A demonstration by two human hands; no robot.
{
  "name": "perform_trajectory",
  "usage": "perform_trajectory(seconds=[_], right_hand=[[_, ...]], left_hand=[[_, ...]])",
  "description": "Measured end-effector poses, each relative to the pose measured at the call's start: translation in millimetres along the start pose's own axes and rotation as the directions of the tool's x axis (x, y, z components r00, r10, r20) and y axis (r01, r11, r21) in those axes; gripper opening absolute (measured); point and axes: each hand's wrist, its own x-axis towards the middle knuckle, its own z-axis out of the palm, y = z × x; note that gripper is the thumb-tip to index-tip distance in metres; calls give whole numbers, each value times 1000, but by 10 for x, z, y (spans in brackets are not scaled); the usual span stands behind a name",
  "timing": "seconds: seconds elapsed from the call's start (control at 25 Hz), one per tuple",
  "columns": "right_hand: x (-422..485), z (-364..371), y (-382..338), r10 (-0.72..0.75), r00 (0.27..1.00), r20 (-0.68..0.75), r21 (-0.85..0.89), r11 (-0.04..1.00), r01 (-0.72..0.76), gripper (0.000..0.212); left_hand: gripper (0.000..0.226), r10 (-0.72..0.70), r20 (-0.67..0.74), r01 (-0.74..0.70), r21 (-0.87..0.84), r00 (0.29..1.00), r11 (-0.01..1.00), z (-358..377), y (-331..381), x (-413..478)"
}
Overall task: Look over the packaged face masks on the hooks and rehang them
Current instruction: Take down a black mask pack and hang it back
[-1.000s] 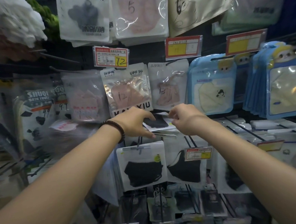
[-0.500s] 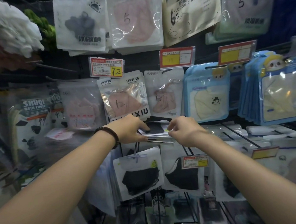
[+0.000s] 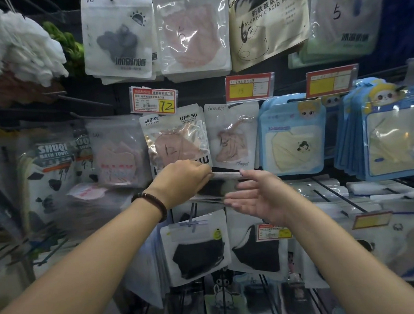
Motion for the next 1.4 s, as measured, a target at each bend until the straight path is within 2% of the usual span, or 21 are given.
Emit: perform_trajectory(seconds=[0.08,0.2,0.28,0.36,0.44,0.48,0.56,0.64,0.68,0.76,0.88,0.96,1.08,1.2,1.28,1.4], right_hand=[[-16,73,23,46,997,70,241,969,-61,66],[63,188,70,-55,998,-35,342,937,63,51],[84,226,91,-86,990,-112,329,937,119,38],[66,200,90,-117,981,-154,259,954,154,30],[-7,142,65,-149,979,-141,177,969,173,27],[-53,122,49,-164,978,-130,144,973,182,26],[-125,84,29,-208,971,-121,94,971,220,22],[-155,56,23,-244,961,-131,73,964,255,19],[-161,53,18,-257,958,-127,57,962,266,18],[-159,61,25,-287,951,-114,19,957,291,19],[-116,79,28,-321,936,-148,-64,947,315,36],[-83,96,29,-342,928,-145,-76,939,334,36],[-43,136,5,-420,896,-144,1,905,425,19],[-65,195,-26,-519,844,-133,-20,853,521,23],[-66,222,-14,-556,827,-79,-49,831,554,22],[-52,269,53,-585,811,1,-109,806,582,23]], left_hand=[[49,45,-129,-37,65,991,997,-22,40,-16],[46,100,-232,-90,54,967,994,-78,199,-64],[53,85,-210,-96,-40,974,995,-122,272,-126],[63,-46,-123,9,-290,991,957,-210,273,-190],[59,-258,-56,190,-531,964,825,-293,263,-218],[49,-373,-31,282,-597,927,751,-339,263,-205],[30,-569,85,475,-657,818,586,-386,222,-142],[34,-655,309,651,-661,689,373,-419,206,-87],[36,-666,378,688,-667,643,286,-392,186,-66],[31,-668,418,656,-742,616,140,-366,165,-57],[15,-629,458,483,-863,628,-147,-352,211,-131],[11,-640,467,384,-881,610,-277,-390,249,-200],[16,-684,462,346,-885,565,-312,-467,354,-286],[18,-708,436,297,-900,555,-321,-546,438,-373],[16,-738,388,213,-922,552,-324,-580,453,-424],[18,-800,268,85,-960,537,-265,-596,477,-498]])
